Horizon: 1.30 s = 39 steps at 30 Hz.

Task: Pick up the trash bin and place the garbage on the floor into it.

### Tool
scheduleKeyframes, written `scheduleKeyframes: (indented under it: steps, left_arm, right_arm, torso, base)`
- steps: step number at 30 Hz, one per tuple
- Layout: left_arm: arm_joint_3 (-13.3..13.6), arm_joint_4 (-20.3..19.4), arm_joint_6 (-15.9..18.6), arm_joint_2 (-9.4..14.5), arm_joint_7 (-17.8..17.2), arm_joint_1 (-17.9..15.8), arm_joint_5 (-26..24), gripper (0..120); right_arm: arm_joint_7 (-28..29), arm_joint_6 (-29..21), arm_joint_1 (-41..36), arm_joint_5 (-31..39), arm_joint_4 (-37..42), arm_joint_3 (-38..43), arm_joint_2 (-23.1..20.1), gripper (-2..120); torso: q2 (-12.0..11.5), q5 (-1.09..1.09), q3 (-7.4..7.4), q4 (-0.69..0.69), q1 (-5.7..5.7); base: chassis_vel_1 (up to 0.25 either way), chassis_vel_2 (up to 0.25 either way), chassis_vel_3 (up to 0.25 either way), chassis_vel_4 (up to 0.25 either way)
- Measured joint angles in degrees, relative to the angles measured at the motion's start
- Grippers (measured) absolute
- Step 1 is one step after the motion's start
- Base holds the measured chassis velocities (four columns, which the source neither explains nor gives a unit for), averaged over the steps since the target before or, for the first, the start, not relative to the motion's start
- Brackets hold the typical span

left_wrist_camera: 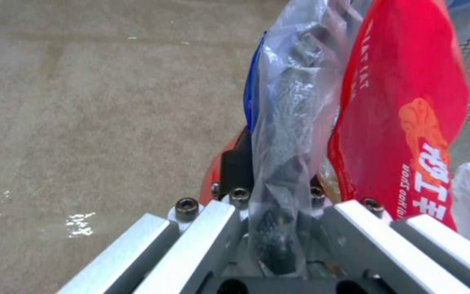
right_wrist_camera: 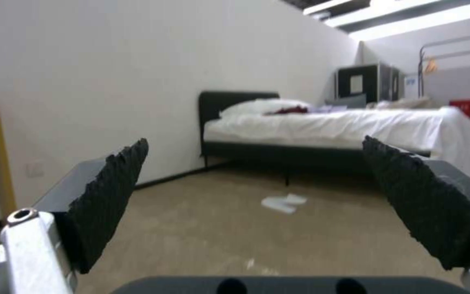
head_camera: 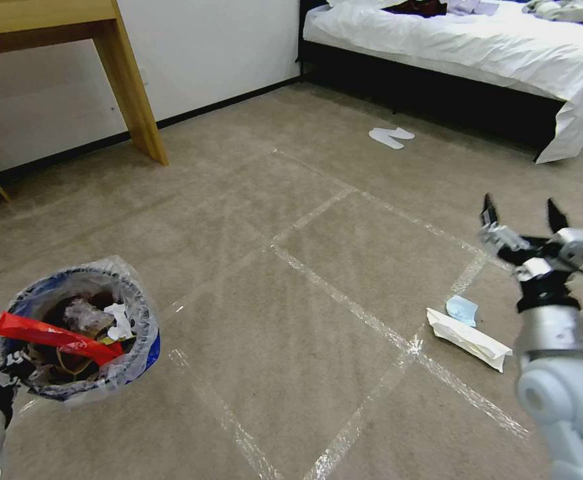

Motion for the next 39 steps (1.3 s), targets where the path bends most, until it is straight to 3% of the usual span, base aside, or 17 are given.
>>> scheduleKeyframes:
  steps: [12,39]
  left_arm:
    - [0.66,0.63,-0.16,0.02,0.47,-0.77,0.32,0]
    - [0.49,1.87,-1.15,-1.18,1.65,-0.2,1.88,0]
  right_arm:
    - [-1.09,0.19,-0.78,-3.14,-2.3,-5.3,0.46,100]
    - [-1.09,0.33,-0.16,-4.8,-3.35,-7.05,1.1,100]
  torso:
    - [0.0,-0.01,0.01,0.0,0.01]
    - [0.0,0.0,0.0,0.0,0.01]
  base:
    - [0.0,0.0,0.0,0.0]
    - [-0.023,0.027,0.025,-0.026]
